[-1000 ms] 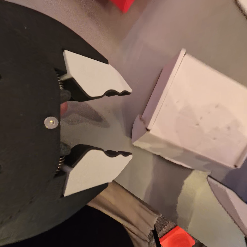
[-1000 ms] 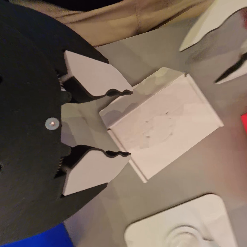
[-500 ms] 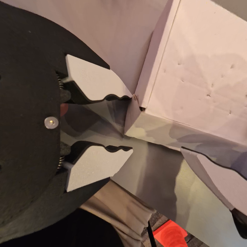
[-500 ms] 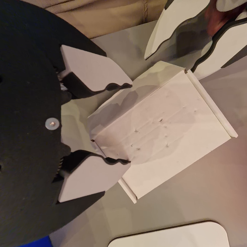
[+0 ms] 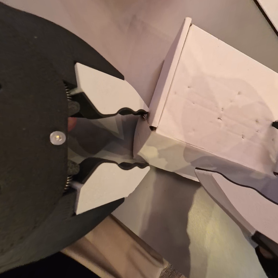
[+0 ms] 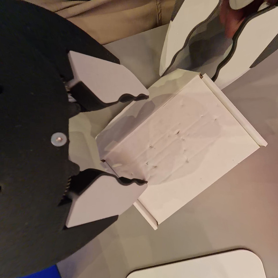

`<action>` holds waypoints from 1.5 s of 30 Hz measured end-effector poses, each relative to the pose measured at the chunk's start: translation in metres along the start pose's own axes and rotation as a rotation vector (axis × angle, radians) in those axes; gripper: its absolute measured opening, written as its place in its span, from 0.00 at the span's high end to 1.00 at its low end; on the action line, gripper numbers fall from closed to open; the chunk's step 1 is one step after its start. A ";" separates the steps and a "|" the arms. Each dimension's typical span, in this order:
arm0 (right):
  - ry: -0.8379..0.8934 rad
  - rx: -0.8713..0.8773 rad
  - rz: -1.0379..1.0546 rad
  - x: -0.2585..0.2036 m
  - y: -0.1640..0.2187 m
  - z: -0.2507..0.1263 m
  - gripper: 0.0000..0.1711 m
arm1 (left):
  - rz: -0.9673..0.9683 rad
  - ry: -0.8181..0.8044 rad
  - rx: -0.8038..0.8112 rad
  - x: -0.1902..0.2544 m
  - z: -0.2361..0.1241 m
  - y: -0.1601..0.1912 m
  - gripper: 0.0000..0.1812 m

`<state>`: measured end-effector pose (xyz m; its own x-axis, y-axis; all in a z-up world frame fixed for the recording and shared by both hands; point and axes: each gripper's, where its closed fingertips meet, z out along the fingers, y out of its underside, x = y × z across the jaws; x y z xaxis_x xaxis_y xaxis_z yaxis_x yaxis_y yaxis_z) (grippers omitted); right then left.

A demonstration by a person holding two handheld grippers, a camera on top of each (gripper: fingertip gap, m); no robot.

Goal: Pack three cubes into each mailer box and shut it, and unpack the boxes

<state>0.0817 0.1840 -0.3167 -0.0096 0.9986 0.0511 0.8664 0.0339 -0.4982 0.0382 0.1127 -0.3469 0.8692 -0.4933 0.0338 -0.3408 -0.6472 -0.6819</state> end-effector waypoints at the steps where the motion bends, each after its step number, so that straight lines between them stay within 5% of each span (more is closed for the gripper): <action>1: 0.005 -0.006 -0.001 0.000 0.000 0.000 0.42 | -0.017 0.003 -0.003 0.000 0.000 0.000 0.67; 15: -0.047 -0.029 0.067 -0.005 -0.005 0.000 0.37 | -0.156 0.137 0.021 0.018 -0.002 0.000 0.71; 22: -0.107 -0.167 0.115 -0.013 -0.001 -0.009 0.38 | -0.085 0.024 -0.016 -0.022 -0.005 0.001 0.68; 24: -0.124 -0.201 0.114 -0.011 0.000 -0.013 0.42 | -0.106 0.099 -0.032 -0.025 -0.006 0.001 0.69; 27: -0.193 -0.118 0.148 -0.011 -0.025 -0.018 0.54 | -0.103 0.121 -0.027 -0.030 -0.005 -0.002 0.69; 31: -0.094 -0.023 0.027 0.007 -0.057 0.001 0.49 | -0.082 0.151 -0.050 -0.023 -0.001 -0.003 0.70; 45: -0.041 -0.025 0.013 0.013 -0.062 0.031 0.50 | -0.287 0.267 -0.003 -0.008 -0.001 -0.004 0.67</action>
<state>0.0121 0.1958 -0.3118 -0.0183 0.9998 0.0089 0.8786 0.0203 -0.4772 0.0319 0.1187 -0.3438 0.8056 -0.4258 0.4119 -0.0987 -0.7820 -0.6154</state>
